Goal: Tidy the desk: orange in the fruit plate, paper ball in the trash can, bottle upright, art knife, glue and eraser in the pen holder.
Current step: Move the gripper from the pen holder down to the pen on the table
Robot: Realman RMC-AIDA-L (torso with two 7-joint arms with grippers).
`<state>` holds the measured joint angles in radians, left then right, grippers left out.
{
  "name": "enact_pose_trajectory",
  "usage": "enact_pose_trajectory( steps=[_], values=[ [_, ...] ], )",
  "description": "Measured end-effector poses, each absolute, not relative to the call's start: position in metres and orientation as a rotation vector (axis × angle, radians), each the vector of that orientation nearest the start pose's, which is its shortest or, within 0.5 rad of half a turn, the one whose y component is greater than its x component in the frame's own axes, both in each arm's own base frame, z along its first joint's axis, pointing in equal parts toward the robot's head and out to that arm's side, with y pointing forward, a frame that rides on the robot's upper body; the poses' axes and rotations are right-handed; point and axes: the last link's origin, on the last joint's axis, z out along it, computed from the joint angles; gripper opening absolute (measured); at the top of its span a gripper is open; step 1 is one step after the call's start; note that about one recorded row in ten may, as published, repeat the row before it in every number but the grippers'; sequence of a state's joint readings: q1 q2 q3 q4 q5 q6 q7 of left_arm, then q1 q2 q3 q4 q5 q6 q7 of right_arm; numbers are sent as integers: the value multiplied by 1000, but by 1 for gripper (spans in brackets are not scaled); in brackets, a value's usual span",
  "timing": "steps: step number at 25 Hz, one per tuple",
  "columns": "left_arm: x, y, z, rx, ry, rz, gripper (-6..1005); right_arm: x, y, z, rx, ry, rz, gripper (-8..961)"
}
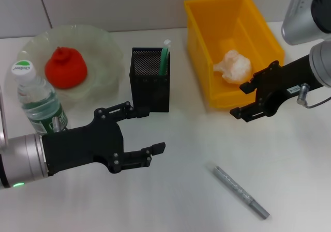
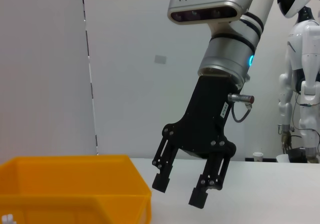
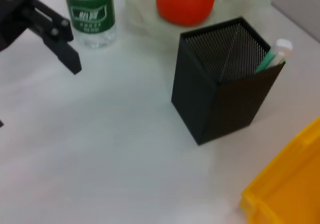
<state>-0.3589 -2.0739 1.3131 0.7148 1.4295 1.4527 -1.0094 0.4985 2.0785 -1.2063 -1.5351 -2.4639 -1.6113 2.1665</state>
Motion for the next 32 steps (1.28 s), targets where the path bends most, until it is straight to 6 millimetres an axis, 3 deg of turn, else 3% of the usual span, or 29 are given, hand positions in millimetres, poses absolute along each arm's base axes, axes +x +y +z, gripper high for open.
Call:
enact_pose_trajectory(
  steps=[10, 32],
  values=[
    [-228, 292, -43, -2770, -82, -880, 785, 166, 345, 47, -2735, 589, -419, 651],
    [-226, 293, -45, -2773, -78, -882, 784, 148, 337, 45, -2783, 729, -547, 652]
  ],
)
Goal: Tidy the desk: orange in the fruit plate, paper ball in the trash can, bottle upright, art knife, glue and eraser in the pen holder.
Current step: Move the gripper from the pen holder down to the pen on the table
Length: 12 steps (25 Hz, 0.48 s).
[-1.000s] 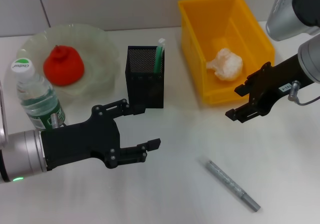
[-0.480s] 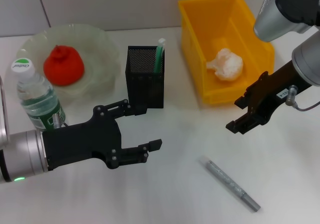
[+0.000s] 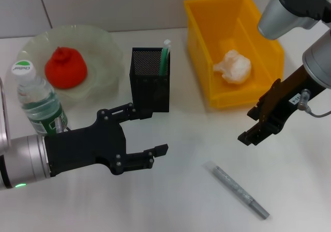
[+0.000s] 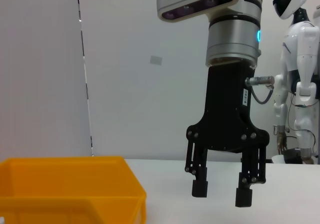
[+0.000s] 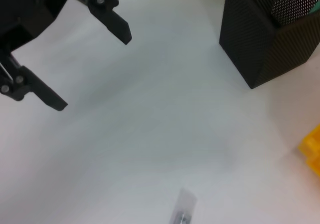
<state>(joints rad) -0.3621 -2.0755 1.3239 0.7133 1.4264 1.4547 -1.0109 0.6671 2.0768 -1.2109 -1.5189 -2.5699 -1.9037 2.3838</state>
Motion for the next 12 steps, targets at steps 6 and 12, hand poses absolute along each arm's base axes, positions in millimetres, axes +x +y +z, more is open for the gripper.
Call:
enact_pose_trajectory(
  steps=[6, 12],
  values=[
    [-226, 292, -45, -2775, -80, -885, 784, 151, 337, 47, -2726, 806, -620, 652],
    [-226, 292, -44, -2774, -80, -889, 784, 155, 336, 47, -2701, 857, -624, 651]
  ],
)
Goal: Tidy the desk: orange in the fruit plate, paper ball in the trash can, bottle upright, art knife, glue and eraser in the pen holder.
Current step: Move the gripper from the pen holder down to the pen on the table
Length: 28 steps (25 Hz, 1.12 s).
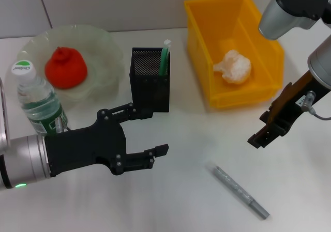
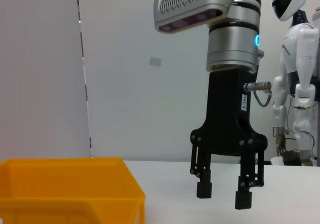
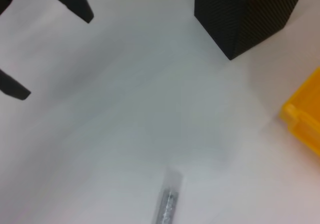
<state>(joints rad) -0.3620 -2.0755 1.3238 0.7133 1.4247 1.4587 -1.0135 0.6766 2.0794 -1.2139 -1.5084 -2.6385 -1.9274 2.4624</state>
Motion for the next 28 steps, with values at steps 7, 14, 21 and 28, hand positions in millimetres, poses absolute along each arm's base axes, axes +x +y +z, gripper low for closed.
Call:
enact_pose_trajectory(
  steps=[7, 14, 21, 28],
  values=[
    [-226, 293, -44, -2774, -89, -891, 784, 154, 339, 46, -2687, 836, -598, 650],
    [-226, 293, -44, -2772, -90, -888, 785, 160, 347, 51, -2648, 611, -360, 649],
    [-225, 294, -44, -2772, -88, -888, 785, 163, 353, 56, -2581, 332, 15, 648],
    [-225, 293, -44, -2774, -89, -890, 784, 166, 353, 53, -2567, 285, 189, 644]
  ],
)
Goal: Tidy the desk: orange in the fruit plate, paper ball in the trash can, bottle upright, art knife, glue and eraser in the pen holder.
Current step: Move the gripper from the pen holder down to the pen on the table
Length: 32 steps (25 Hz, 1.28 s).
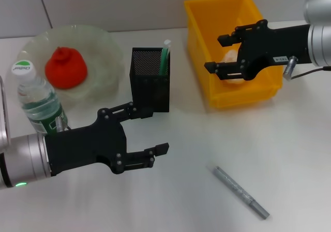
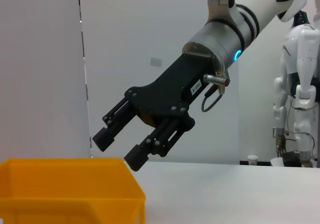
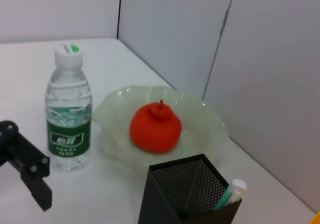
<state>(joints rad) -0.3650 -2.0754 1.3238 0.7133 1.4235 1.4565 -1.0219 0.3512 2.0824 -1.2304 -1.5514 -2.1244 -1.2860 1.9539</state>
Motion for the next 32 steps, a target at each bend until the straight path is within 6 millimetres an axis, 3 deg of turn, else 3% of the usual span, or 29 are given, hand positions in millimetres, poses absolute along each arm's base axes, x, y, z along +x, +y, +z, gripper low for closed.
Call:
enact_pose_trajectory(
  steps=[7, 18, 32],
  values=[
    [-225, 294, -44, -2771, -92, -893, 785, 177, 354, 42, -2604, 328, 57, 644],
    [-226, 294, -44, -2741, -112, -922, 785, 178, 334, 19, -2701, 407, -444, 643],
    [-240, 287, -40, -2687, -118, -919, 785, 159, 320, 14, -2727, 512, -513, 643]
  ],
)
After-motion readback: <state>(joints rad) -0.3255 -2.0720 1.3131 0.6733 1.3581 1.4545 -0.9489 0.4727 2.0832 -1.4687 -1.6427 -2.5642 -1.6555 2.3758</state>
